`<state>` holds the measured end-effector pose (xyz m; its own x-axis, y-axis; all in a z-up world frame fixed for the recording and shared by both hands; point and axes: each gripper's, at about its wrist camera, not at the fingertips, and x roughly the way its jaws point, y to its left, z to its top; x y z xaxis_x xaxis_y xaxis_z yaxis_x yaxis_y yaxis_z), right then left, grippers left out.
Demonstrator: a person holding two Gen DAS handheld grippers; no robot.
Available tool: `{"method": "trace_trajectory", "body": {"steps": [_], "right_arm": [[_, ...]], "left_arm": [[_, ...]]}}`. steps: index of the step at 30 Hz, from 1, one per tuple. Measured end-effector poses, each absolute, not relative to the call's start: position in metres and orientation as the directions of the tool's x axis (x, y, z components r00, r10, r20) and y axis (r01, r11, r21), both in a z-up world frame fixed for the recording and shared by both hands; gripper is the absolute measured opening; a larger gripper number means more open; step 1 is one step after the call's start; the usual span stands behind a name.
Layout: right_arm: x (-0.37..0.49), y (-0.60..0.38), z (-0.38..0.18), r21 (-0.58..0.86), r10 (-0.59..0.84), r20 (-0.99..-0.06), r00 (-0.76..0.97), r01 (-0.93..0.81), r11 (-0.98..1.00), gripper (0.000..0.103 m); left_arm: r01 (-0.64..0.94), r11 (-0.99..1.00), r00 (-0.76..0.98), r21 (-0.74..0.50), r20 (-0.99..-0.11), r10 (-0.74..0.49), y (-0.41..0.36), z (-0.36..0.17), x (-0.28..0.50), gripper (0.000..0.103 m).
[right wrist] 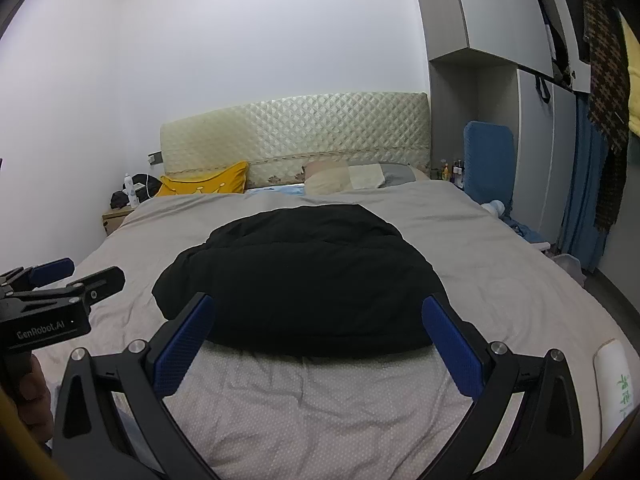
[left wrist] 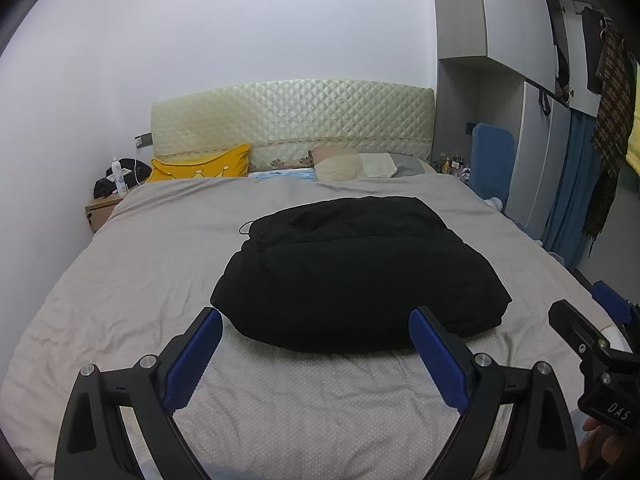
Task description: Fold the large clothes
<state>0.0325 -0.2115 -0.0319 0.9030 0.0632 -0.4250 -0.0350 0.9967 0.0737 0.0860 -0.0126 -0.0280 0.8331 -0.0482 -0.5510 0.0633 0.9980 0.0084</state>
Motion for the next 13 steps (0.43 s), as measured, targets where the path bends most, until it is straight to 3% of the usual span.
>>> {"method": "trace_trajectory", "body": {"steps": [13], "right_arm": [[0.0295,-0.2103,-0.0293,0.076,0.064,-0.413,0.908,-0.036,0.996,0.103]], "left_arm": [[0.071,0.997,0.833,0.004,-0.55,-0.057,-0.0136,-0.0281,0.084,0.095]]}}
